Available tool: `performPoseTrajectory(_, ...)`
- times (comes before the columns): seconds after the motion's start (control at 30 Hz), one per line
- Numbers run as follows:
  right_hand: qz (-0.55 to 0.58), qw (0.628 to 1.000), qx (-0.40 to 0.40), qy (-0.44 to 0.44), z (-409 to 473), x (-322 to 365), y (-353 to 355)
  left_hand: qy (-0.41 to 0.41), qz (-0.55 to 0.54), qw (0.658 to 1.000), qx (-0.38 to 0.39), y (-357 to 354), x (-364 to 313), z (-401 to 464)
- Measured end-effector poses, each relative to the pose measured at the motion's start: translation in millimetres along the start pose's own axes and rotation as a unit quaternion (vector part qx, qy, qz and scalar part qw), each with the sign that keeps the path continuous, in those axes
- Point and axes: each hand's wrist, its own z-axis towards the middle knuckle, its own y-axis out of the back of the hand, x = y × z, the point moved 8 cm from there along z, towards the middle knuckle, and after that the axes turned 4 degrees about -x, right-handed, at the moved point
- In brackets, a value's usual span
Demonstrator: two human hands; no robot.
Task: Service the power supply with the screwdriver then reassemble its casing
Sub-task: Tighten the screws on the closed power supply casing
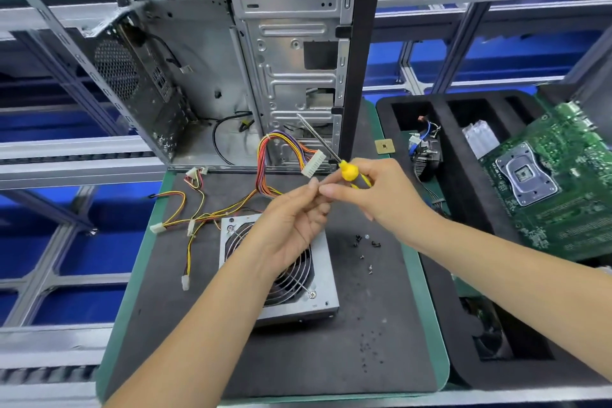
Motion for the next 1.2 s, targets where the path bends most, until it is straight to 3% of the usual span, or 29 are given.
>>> performPoseTrajectory(0.27,-0.032,0.999,-0.011,0.024,6.1,4.1,-8.4,0.028,-0.090,0.996,-0.001,9.8,-2.9,-4.9)
performPoseTrajectory(0.4,-0.077,0.995,0.061,0.032,6.1,9.6,-15.1,0.026,-0.088,0.994,-0.067,24.1,-2.2,-6.0)
performPoseTrajectory(0.57,-0.194,0.974,0.113,0.026,4.4,11.1,2.8,-0.063,-0.078,0.985,-0.139,53.8,-30.6,-11.5)
performPoseTrajectory(1.2,-0.246,0.961,0.113,0.051,15.4,20.7,16.4,-0.106,0.009,0.987,-0.117,51.9,-54.8,-15.9)
